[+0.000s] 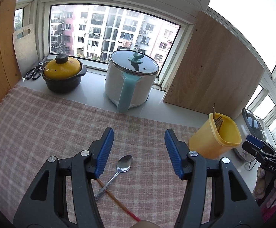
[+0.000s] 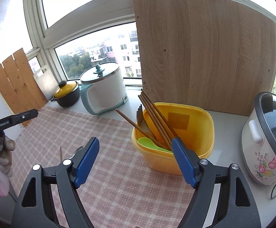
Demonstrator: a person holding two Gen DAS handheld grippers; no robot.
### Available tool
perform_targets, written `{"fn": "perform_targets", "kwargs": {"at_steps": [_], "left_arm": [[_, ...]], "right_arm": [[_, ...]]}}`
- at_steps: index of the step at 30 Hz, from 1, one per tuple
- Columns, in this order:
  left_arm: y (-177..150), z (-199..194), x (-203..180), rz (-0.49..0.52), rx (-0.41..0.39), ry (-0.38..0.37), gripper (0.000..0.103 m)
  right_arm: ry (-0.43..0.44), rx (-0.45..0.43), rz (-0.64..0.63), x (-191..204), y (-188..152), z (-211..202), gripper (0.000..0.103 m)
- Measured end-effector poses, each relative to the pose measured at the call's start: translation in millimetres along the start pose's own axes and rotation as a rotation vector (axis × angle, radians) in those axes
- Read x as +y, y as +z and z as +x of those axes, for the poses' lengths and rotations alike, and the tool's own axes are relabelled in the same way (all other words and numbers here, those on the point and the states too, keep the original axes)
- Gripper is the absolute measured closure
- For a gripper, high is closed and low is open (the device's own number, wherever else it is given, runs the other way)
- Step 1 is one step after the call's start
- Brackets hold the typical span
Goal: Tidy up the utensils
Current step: 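Move the right tool back down to the cloth near the remaining chopstick, then close the left gripper on the metal spoon handle while the right gripper approaches the last chopstick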
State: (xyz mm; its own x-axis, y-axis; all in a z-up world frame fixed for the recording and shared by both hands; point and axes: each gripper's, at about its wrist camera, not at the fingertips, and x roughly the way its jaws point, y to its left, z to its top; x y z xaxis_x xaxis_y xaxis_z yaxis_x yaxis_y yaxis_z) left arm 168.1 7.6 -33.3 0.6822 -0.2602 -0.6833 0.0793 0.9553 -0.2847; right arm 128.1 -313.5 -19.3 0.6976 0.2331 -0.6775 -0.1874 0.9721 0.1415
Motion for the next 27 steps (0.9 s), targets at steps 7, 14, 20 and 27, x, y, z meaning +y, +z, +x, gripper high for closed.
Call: {"fn": "perform_targets", "kwargs": {"at_steps": [7,14,20,27], "left_arm": [[-24.2,11.1,51.1,-0.018,0.086,0.045,0.046],[-44.2,39.0,47.3,0.110,0.218,-0.032,0.052],[-64.2,81.7,29.9,0.253,0.372,-0.089,0.066],[-81.9,124.1,24.8,0.369,0.485,-0.063,0.075]], "right_arm": [[0.067,0.075,-0.046,41.4,-13.7,22.5,0.025],[0.103,0.164,-0.060,69.9,-42.7,37.6,0.025],[0.098,0.227,-0.055,86.4,-70.4,42.5,0.025],[0.064,0.259,-0.059,106.7,-89.9,46.3,0.025]]}}
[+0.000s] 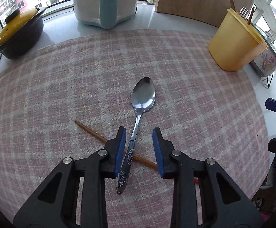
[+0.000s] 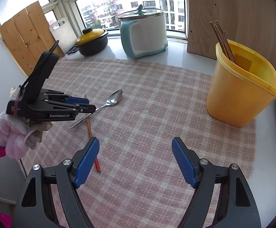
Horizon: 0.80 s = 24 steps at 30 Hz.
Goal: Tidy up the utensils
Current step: 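Close the left gripper on the metal spoon handle while the right gripper approaches the last chopstick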
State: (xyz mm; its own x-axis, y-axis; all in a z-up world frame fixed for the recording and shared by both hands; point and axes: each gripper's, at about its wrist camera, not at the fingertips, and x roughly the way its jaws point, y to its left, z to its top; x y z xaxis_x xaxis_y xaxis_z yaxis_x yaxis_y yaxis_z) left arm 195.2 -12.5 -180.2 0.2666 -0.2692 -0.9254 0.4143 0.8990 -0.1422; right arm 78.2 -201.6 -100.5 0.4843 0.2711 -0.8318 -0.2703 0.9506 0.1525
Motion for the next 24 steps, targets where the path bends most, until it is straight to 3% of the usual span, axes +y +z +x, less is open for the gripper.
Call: {"fn": "perform_targets", "kwargs": {"at_steps": [11,15,24], "left_arm": [[6.5,25.8,-4.7,0.075,0.046,0.029,0.085],[9.9,28.8,-5.8,0.097,0.037,0.051,0.094],[7.0,22.1,10.9,-0.012,-0.005,0.007,0.099]], "right_arm": [[-0.027,0.031,0.009,18.8,-12.3,15.4,0.025],[-0.031,0.042,0.013,23.3,-14.3,20.7,0.025],[-0.013,0.091,-0.045,41.9,-12.4,41.0,0.028]]}}
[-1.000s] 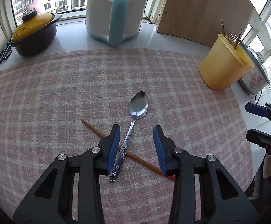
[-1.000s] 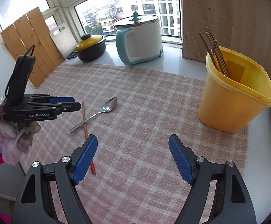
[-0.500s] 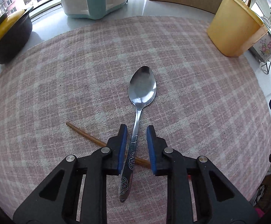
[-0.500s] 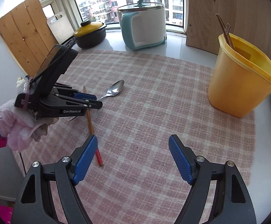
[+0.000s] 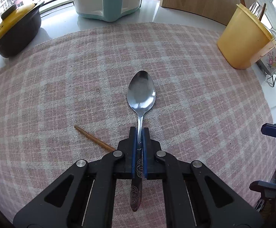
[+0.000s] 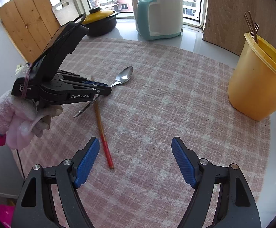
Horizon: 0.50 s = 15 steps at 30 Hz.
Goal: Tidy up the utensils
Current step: 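Close the left gripper on the metal spoon handle while the right gripper approaches the last chopstick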
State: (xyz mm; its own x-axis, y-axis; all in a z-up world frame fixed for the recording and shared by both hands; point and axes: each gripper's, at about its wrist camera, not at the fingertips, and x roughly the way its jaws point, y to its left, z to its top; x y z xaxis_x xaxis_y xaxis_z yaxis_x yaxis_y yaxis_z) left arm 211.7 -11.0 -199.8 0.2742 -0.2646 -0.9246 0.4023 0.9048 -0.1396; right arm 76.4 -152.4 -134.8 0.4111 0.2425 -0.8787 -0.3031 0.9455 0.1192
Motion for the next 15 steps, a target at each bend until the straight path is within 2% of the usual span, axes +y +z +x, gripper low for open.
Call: {"fn": "perform_targets", "kwargs": {"at_steps": [4,8,15], "left_arm": [[-7.2,-9.7,12.0,-0.044,-0.023,-0.004,0.099],[-13.8,-18.1,24.6,-0.084,-0.049,0.002,0.100],[-31.6,-37.8,55.0,-0.166,-0.090,0.015,0.100]], "right_arm": [[0.029,0.034,-0.027,10.9,6.9,17.8,0.035],[0.056,0.081,-0.065,24.6,14.4,38.2,0.047],[0.085,0.138,-0.134,46.8,37.4,66.9,0.058]]}}
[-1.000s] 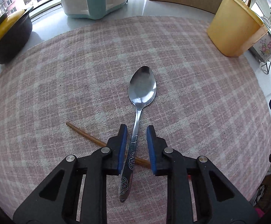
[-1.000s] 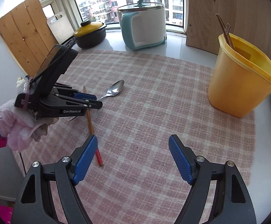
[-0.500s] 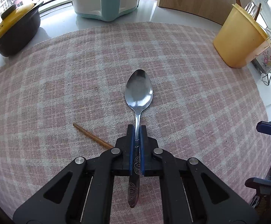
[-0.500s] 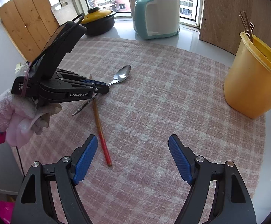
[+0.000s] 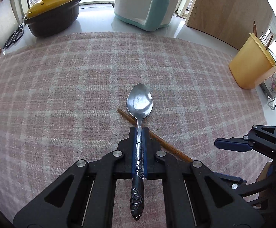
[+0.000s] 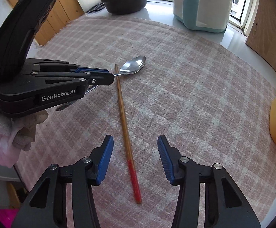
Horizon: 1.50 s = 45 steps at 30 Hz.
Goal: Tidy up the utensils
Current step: 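Close the left gripper on the metal spoon handle while the right gripper approaches the last chopstick, then close the right gripper on the chopstick and lift both items toward the yellow container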
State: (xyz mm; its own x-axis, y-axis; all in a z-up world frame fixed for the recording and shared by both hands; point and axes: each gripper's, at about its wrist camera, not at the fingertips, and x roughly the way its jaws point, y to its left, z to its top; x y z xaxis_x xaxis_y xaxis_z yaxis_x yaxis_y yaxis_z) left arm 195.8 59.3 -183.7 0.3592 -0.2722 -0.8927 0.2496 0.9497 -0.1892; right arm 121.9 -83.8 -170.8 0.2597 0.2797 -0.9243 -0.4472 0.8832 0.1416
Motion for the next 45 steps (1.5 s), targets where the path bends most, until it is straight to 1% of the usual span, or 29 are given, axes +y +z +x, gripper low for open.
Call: {"fn": "perform_targets", "kwargs": {"at_steps": [4,9,11,13,14,15,17,18,19,20,23,26,27,29,34,37,39,40,41,43,45], "left_arm": [[-7.9,-6.7,13.3,-0.037,-0.007,0.008,0.100],[-15.8,-13.5,28.3,-0.072,-0.015,0.021,0.100],[-19.0,-14.6,34.2,-0.081,-0.010,0.031,0.100],[-22.4,-14.9,38.4,-0.083,-0.003,0.041,0.100],[-23.7,-14.3,38.8,-0.081,0.000,0.047,0.100],[-24.5,-13.4,38.5,-0.080,0.005,0.052,0.100],[-25.3,-9.9,37.6,-0.076,0.022,0.054,0.100],[-25.7,-7.3,37.5,-0.075,0.037,0.054,0.100],[-26.3,-4.3,37.7,-0.077,0.053,0.056,0.099],[-26.1,-4.7,37.8,-0.082,0.045,0.061,0.099],[-21.8,-2.5,38.2,-0.102,0.063,0.066,0.099],[-20.1,-0.7,34.4,-0.075,0.052,0.083,0.099],[-20.0,-0.5,33.3,-0.071,0.049,0.083,0.099],[-21.4,-2.1,35.4,-0.095,0.040,0.065,0.100],[-27.0,-17.7,34.5,-0.157,-0.014,0.029,0.102],[-29.2,-31.1,25.9,-0.156,-0.053,0.023,0.102],[-31.0,-36.0,21.0,-0.144,-0.066,0.035,0.102],[-31.7,-36.3,18.8,-0.132,-0.068,0.054,0.102],[-31.8,-34.9,16.7,-0.116,-0.063,0.084,0.102],[-31.3,-27.9,18.0,-0.119,-0.024,0.112,0.102],[-29.9,-18.9,22.7,-0.131,0.016,0.136,0.093]], "right_arm": [[-0.001,0.038,-0.039,7.2,16.8,13.9,0.063],[-0.009,0.087,-0.106,18.3,34.5,29.3,0.063],[-0.021,0.112,-0.127,21.6,39.6,36.2,0.063],[-0.037,0.118,-0.152,25.6,43.7,39.6,0.063],[-0.045,0.126,-0.160,27.5,45.9,40.9,0.065],[-0.054,0.133,-0.167,28.9,48.0,42.3,0.068],[-0.090,0.144,-0.185,31.2,52.3,44.8,0.084],[-0.085,0.151,-0.187,31.4,53.8,45.0,0.089],[-0.073,0.159,-0.183,30.7,54.9,45.0,0.096],[-0.066,0.166,-0.176,28.4,55.8,44.7,0.098],[-0.040,0.174,-0.155,21.1,59.1,42.6,0.098],[-0.014,0.171,-0.120,14.6,60.0,39.6,0.098],[-0.007,0.165,-0.106,12.1,60.2,38.4,0.098],[0.006,0.148,-0.080,7.1,58.0,33.9,0.098],[0.031,0.092,-0.022,-6.8,47.6,11.0,0.098],[0.027,0.058,-0.012,-12.3,43.0,-3.7,0.098],[0.022,0.038,-0.012,-15.2,38.8,-13.0,0.098],[0.014,0.031,-0.016,-17.3,38.3,-14.5,0.098],[0.011,0.026,-0.020,-18.2,37.5,-15.7,0.098],[0.014,0.023,-0.022,-19.9,34.4,-13.8,0.098],[0.018,0.018,-0.028,-21.4,28.6,-18.2,0.098]]}}
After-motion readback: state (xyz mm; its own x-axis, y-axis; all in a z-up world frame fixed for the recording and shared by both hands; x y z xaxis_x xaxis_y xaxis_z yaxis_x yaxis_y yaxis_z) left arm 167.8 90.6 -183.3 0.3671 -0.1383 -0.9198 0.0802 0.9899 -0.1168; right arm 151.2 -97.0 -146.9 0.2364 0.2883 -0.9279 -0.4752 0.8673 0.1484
